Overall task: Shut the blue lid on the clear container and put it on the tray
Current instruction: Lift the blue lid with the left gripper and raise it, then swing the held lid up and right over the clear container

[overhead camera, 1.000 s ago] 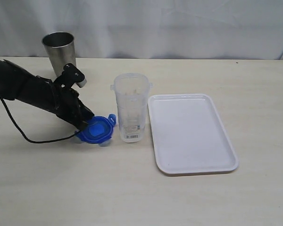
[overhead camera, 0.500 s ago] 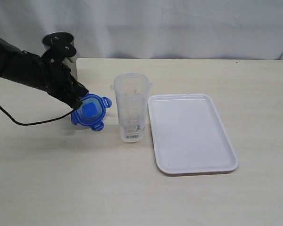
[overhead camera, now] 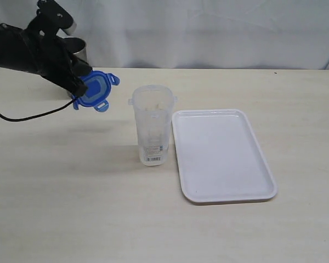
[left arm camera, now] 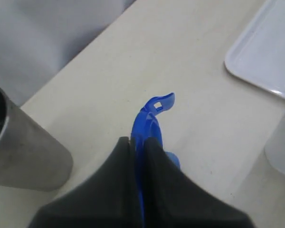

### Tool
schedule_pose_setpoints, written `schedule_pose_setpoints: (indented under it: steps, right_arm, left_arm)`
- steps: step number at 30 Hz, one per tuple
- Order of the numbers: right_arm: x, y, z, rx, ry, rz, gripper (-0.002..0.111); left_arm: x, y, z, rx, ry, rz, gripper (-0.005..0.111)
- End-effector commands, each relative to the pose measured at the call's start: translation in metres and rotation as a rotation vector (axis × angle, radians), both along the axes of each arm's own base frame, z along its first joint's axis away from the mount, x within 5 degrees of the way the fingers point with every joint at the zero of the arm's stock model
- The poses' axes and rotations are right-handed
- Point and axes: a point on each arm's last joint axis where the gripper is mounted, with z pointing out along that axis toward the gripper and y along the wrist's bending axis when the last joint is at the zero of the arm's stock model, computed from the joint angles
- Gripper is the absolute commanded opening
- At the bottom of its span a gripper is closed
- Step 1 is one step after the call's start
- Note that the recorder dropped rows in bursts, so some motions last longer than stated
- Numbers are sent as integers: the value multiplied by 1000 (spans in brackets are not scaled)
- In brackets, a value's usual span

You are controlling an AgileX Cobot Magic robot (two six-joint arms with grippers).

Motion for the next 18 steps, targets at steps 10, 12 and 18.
schedule_pose_setpoints:
  steps: [10, 12, 18]
  right_arm:
    - [0, 0, -1, -5, -1, -5, 4]
    - [0, 0, -1, -5, -1, -5, 4]
    - [0, 0, -1, -5, -1, -5, 4]
  left_arm:
    - [0, -16, 36, 62, -198, 10, 0]
    - [0, -26, 39, 125, -272, 7, 0]
    - [-4, -55, 49, 269, -469, 48, 0]
